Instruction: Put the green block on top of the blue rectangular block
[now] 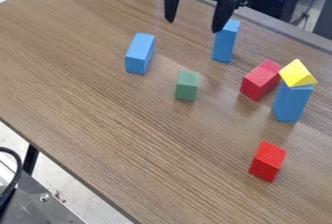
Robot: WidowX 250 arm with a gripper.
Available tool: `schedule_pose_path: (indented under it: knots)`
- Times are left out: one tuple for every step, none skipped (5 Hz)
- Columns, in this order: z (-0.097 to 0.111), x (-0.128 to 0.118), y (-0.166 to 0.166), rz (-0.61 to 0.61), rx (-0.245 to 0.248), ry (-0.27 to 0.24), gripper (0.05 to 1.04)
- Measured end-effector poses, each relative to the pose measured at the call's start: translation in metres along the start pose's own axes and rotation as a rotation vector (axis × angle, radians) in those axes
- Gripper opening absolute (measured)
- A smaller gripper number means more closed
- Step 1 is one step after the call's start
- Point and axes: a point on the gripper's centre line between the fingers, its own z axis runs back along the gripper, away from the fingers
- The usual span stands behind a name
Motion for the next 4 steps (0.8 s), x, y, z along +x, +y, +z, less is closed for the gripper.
schedule_pose_path:
  knots:
    - [-0.01,-0.004,0.0,-0.005,0.016,0.029,0.999]
    - [-0.026,0.005,-0.008,-0.051,0.034,0.065,0.999]
    - [-0.037,0.018,-0.019,-0.085,0.056,0.104,0.999]
    - [-0.041,0.014,-0.019,-0.073,0.049,0.155,0.999]
